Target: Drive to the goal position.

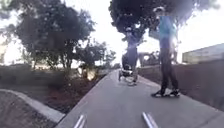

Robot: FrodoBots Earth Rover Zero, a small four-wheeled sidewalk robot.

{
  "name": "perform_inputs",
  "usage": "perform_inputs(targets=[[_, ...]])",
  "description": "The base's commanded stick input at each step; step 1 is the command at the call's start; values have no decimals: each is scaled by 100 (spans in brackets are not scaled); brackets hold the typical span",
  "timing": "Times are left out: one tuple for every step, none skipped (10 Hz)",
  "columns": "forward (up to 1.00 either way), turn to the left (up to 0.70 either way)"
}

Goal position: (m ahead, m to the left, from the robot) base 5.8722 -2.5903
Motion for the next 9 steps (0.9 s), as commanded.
perform_inputs(targets=[[63,33],[59,46],[56,54],[56,53],[55,53],[55,53],[55,52],[54,52],[54,51]])
